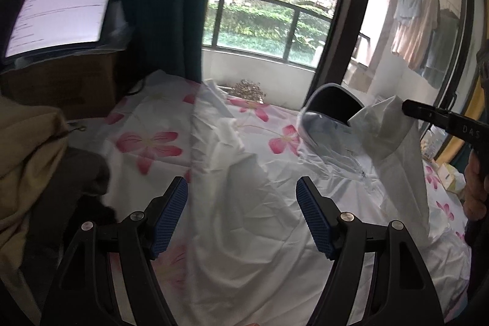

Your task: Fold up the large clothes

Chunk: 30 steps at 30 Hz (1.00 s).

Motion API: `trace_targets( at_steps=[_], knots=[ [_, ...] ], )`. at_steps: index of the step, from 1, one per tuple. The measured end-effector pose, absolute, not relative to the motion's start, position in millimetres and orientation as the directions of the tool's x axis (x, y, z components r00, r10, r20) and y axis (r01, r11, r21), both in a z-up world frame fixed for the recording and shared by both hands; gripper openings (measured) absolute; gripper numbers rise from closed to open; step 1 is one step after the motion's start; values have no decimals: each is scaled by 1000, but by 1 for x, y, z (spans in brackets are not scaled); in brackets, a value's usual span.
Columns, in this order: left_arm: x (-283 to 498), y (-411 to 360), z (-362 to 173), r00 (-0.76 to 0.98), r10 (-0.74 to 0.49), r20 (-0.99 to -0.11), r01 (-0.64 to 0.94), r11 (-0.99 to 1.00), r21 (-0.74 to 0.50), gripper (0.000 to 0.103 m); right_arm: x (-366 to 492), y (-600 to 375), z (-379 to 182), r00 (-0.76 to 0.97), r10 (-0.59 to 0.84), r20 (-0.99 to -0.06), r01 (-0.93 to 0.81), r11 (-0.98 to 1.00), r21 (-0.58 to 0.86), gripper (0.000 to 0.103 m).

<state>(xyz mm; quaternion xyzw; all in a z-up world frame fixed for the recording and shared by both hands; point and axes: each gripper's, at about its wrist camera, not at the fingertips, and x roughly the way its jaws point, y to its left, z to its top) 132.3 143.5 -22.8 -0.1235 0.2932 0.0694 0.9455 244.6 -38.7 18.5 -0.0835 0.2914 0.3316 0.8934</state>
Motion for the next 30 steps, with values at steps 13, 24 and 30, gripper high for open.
trace_targets(
  at_steps=[13,24,30],
  knots=[
    [108,148,-16,812,114,-572,-235,962,-142,76,199,-41,-40,428,620,-658,-715,677,172,68],
    [162,78,-31,779,-12,-627,-46,996,-75,76,242,-232,-36,710,312,-632,-332,939,91,68],
    [176,67,-45,740,-94,-666,21,993,-117,76,284,-288,-65,691,218,-689,-217,972,90,68]
  ],
)
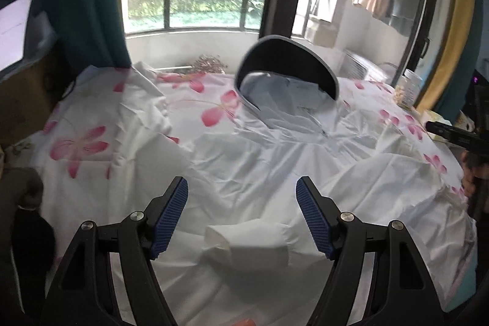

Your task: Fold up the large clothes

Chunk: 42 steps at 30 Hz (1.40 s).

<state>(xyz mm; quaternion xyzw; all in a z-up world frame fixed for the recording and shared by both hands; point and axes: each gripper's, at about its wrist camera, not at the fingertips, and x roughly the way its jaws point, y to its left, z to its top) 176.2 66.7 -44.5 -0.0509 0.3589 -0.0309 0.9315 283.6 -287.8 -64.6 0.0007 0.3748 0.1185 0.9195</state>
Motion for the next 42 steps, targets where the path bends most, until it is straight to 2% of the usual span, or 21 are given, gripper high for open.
trace_targets(
  at_steps=[4,6,9,10,11,12,16,27,31,36,39,42],
  knots=[
    [173,66,-45,730,-143,-668,53,987,-154,76,308,-298,-79,666,208,-716,-229,971,70,66],
    [174,63,-47,722,-147,-676,62,987,-148,76,323,-294,-89,638,213,-740,-251,966,63,60],
    [181,59,-57,690,-132,-711,61,990,-125,76,336,-285,-104,579,241,-779,-306,950,67,45],
    [184,59,-61,678,-127,-724,56,991,-121,76,341,-280,-111,559,239,-794,-326,944,55,29],
    [186,59,-64,671,-125,-731,52,991,-122,76,344,-277,-115,548,233,-803,-335,941,45,7],
    [188,59,-68,665,-124,-737,46,991,-125,76,346,-274,-118,541,230,-809,-345,938,36,2],
    [193,59,-71,656,-113,-746,35,992,-119,76,354,-277,-112,577,196,-792,-331,944,-7,1],
    [223,48,-81,631,-105,-769,62,994,-85,76,379,-306,-108,644,130,-754,-167,986,27,0],
    [235,39,-100,589,-40,-807,70,998,2,76,381,-302,-107,642,135,-755,-166,986,35,0],
    [237,38,-107,591,-34,-806,92,995,25,27,377,-298,-98,658,129,-742,-187,982,5,0],
    [238,33,-108,608,-27,-794,98,994,42,12,372,-295,-91,680,116,-724,-196,980,-27,0],
    [247,33,-108,614,-3,-789,73,996,52,8,373,-293,-87,699,100,-709,-189,981,-49,0]
  ],
)
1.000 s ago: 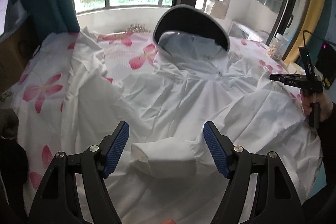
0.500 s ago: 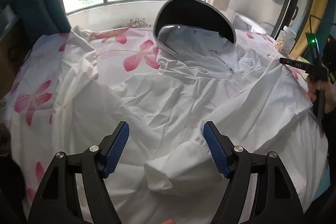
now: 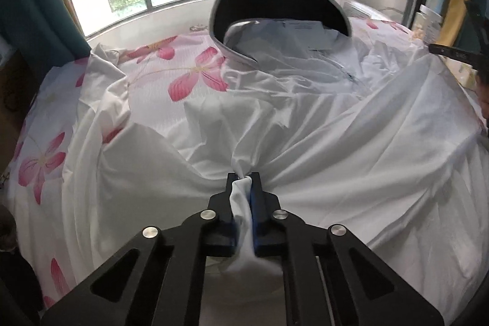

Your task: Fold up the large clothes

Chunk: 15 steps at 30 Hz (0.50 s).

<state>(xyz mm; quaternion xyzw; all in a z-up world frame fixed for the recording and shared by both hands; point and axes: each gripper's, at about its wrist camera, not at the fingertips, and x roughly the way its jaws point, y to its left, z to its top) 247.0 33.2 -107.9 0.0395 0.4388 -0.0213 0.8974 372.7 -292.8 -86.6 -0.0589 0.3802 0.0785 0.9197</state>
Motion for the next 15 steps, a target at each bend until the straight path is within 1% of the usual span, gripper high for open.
trace_targets(
  at_steps=[7,13,15],
  knots=[
    [280,44,-104,616,10,-788,39,998,43,7,397,-278,-79,729,57,-682,-179,978,-110,0],
    [292,45,-104,611,-2,-792,52,998,37,8,407,-279,-100,696,17,-718,-152,981,-124,0],
    [293,49,-105,613,-16,-790,52,998,20,10,405,-283,-107,684,10,-729,-138,984,-116,0]
  ],
)
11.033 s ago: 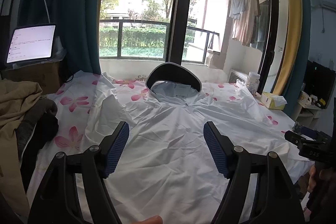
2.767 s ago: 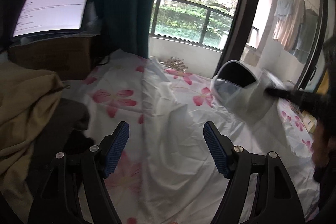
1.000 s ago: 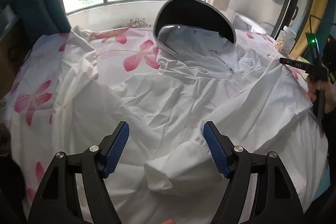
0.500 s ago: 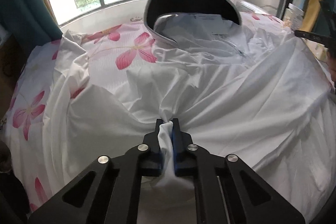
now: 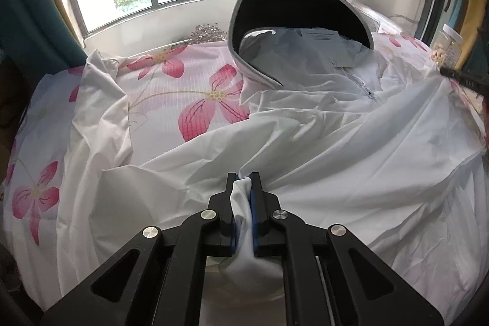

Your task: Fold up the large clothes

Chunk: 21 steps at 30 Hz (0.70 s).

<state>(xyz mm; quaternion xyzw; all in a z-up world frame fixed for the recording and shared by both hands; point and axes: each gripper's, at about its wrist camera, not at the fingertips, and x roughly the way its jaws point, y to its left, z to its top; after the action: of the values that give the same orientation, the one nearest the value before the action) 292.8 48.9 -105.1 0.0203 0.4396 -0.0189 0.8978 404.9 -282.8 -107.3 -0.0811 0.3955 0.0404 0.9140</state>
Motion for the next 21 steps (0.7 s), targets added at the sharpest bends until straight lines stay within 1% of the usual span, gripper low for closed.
trace_targets(
  at_steps=[4,5,6,8,9,10,12,14,18,19,20,21],
  knots=[
    [297,57,-105,616,-8,-787,37,999,18,19,397,-287,-116,678,-27,-734,-110,984,-137,0],
    [299,60,-104,611,-13,-792,34,999,9,27,395,-289,-115,683,-33,-730,-99,985,-138,0],
    [300,62,-101,601,-45,-798,44,999,-23,30,393,-291,-113,692,-50,-720,-84,985,-149,0],
    [298,69,-91,597,-117,-793,72,993,-93,31,389,-294,-112,697,-78,-713,-63,983,-170,0],
    [296,74,-81,604,-136,-785,84,991,-107,36,387,-297,-112,693,-81,-717,-56,985,-165,0],
    [294,79,-74,612,-125,-781,80,992,-96,39,386,-299,-113,689,-77,-721,-57,986,-159,0],
    [293,95,-61,630,-93,-771,54,996,-76,56,383,-300,-112,685,-81,-724,-55,985,-163,0],
    [296,119,-51,641,-64,-765,14,997,-72,59,381,-300,-111,681,-84,-728,-49,986,-159,1],
    [315,178,-55,630,55,-775,-117,993,-25,60,378,-302,-104,678,-101,-728,-21,987,-158,3],
    [322,191,-60,623,98,-776,-155,988,1,60,374,-302,-99,684,-100,-723,-19,988,-155,11],
    [329,202,-65,621,134,-773,-190,982,18,60,371,-301,-92,691,-99,-716,-20,988,-156,29],
    [334,213,-70,618,152,-771,-219,975,17,60,367,-300,-85,699,-94,-709,-23,988,-154,43]
  ],
)
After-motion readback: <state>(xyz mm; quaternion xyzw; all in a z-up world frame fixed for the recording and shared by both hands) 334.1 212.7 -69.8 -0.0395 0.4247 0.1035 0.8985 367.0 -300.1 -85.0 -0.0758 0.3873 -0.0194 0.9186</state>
